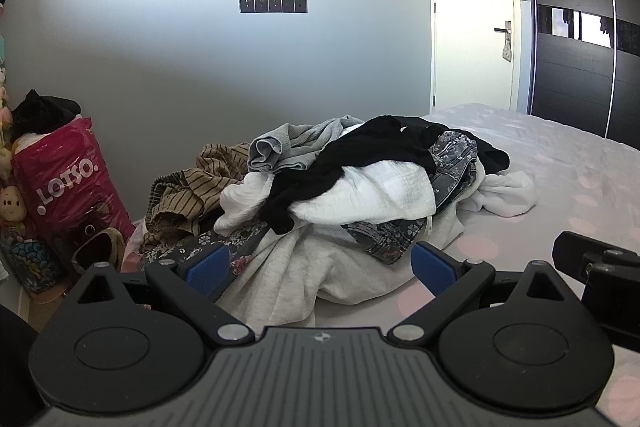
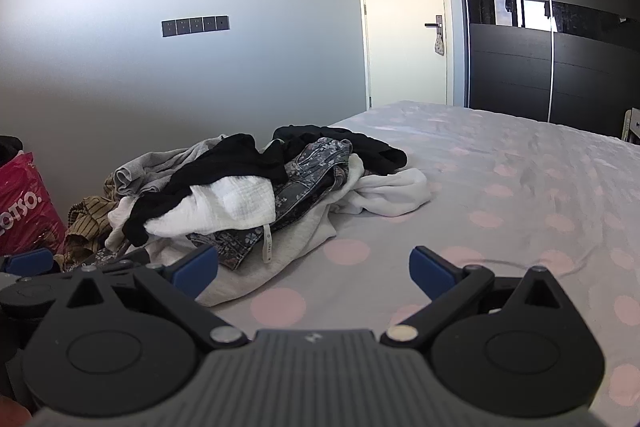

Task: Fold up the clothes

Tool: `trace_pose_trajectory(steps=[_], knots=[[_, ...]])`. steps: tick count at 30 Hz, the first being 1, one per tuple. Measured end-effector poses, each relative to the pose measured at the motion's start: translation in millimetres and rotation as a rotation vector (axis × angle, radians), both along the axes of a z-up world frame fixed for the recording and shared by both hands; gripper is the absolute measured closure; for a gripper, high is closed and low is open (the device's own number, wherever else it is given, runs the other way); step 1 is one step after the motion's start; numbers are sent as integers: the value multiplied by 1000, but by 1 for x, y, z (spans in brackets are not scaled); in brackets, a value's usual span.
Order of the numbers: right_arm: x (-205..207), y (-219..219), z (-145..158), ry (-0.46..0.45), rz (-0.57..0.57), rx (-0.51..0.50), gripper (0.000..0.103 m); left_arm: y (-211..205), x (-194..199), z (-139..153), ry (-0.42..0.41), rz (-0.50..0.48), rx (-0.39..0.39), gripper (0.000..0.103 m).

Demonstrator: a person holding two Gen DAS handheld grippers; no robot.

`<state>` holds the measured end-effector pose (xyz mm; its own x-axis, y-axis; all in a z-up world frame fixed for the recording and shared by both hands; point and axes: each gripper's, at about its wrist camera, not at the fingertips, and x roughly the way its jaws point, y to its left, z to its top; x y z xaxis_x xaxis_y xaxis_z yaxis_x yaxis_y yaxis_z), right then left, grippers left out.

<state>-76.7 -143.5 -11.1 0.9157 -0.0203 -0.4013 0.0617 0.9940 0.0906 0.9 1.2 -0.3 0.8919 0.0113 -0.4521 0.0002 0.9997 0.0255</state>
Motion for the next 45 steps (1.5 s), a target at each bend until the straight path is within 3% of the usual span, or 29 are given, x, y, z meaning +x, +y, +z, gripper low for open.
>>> trace_pose_trajectory(steps=[4,45], knots=[[0,1,-1,-3,0,-22,1,-1,5,-2,38,-3,0,4],[-3,2,-2,8,-7,-15,1,4,-1,-3,37,29,-8,4]])
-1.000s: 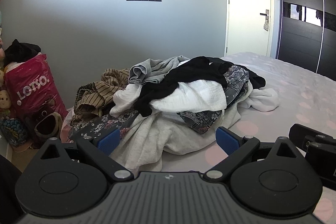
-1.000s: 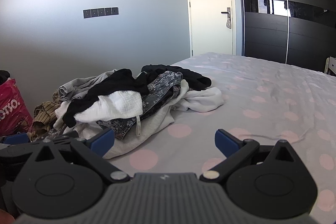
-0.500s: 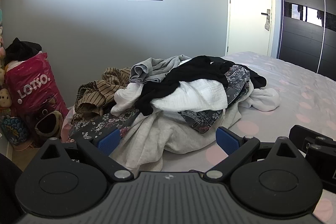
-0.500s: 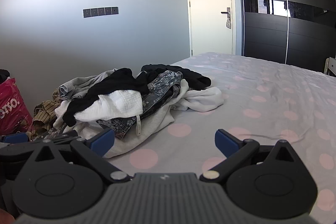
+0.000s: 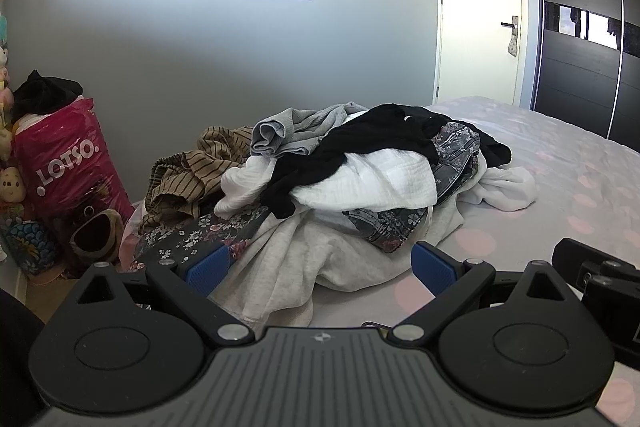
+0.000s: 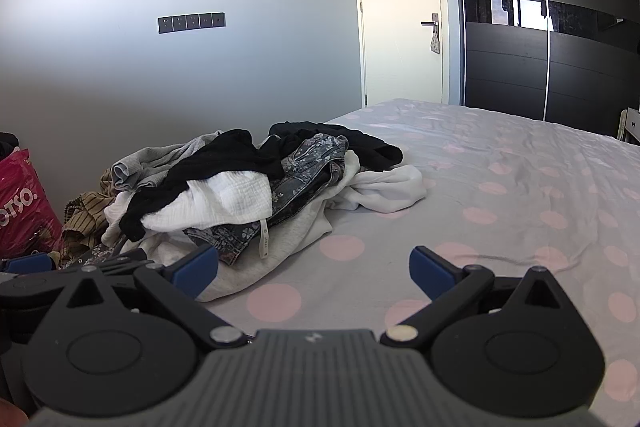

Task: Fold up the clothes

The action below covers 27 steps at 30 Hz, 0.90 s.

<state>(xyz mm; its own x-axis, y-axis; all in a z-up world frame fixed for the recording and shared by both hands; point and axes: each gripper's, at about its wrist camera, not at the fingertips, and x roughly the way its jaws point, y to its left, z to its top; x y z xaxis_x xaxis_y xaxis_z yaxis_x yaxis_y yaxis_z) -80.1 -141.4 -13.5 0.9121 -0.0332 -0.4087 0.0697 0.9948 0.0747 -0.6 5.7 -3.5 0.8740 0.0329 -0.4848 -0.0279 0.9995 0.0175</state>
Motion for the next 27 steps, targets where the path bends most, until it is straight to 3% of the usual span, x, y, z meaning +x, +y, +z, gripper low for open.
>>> trace_pose_trajectory(steps=[17,27], knots=[[4,3,0,-17,7,19,1,4,3,3,2,34,3,4],[20,4,1,-11,52,10,1,4,23,6,76,43,10,4]])
